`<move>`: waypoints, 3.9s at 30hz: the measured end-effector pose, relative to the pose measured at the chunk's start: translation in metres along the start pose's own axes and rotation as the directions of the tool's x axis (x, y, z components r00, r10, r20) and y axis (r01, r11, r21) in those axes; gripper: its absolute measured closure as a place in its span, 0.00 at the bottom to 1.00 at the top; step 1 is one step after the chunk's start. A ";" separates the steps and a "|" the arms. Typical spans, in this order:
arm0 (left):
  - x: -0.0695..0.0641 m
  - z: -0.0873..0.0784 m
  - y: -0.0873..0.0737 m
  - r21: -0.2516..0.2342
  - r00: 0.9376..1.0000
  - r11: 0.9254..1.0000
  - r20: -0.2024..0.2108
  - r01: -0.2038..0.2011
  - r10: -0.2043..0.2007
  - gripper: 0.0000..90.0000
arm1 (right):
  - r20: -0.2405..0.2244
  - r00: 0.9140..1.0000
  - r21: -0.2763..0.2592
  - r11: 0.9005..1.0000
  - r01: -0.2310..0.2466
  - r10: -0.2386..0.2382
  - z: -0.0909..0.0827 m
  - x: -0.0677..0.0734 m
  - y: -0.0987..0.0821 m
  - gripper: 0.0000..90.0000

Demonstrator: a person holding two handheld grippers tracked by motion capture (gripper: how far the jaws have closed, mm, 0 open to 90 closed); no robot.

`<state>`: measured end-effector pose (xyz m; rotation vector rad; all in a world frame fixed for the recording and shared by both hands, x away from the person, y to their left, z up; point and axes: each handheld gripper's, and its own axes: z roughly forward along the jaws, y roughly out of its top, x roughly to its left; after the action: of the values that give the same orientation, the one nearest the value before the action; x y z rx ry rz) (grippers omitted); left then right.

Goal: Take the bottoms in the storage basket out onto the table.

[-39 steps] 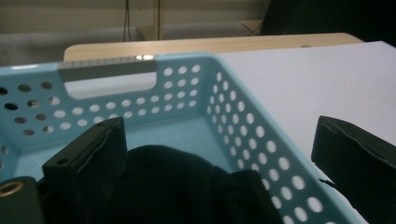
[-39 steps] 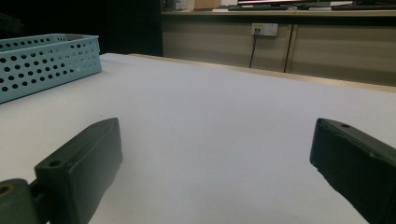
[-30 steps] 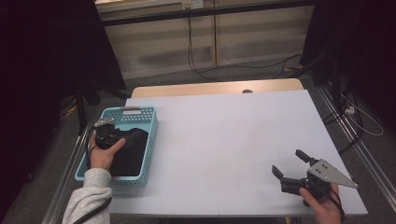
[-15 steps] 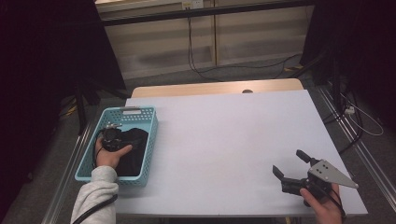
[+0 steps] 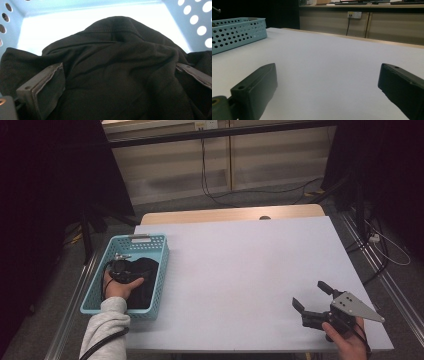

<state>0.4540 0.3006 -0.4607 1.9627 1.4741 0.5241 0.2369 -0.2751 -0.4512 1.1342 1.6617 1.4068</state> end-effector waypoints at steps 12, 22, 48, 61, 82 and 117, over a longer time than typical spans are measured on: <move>-0.009 -0.001 0.002 0.018 1.000 1.000 0.013 0.012 -0.012 0.18 | 0.002 1.000 0.005 1.000 0.001 -0.001 0.001 0.001 0.000 0.02; -0.017 -0.005 0.006 0.025 0.993 0.997 0.089 0.073 -0.075 0.63 | 0.002 1.000 0.006 1.000 0.000 0.000 0.002 0.001 0.000 0.02; -0.008 -0.013 0.011 0.052 0.960 0.973 0.164 0.223 -0.229 0.81 | 0.004 1.000 0.001 1.000 -0.001 0.001 0.002 0.000 0.001 0.02; 0.001 -0.049 0.047 0.008 0.959 0.971 0.155 0.240 -0.238 0.87 | 0.003 1.000 0.000 1.000 -0.002 0.002 0.002 0.000 0.001 0.02; 0.006 -0.069 0.066 -0.082 0.980 0.983 0.128 0.164 -0.153 0.85 | -0.002 1.000 0.002 1.000 0.000 0.000 0.001 0.000 0.000 0.02; -0.006 -0.005 -0.001 0.079 0.992 0.995 0.116 -0.056 0.047 0.00 | -0.015 1.000 0.005 1.000 0.002 -0.002 0.002 0.002 0.000 0.02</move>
<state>0.4482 0.2964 -0.4570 2.0632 1.3976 0.3724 0.2384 -0.2727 -0.4513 1.1271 1.6768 1.4145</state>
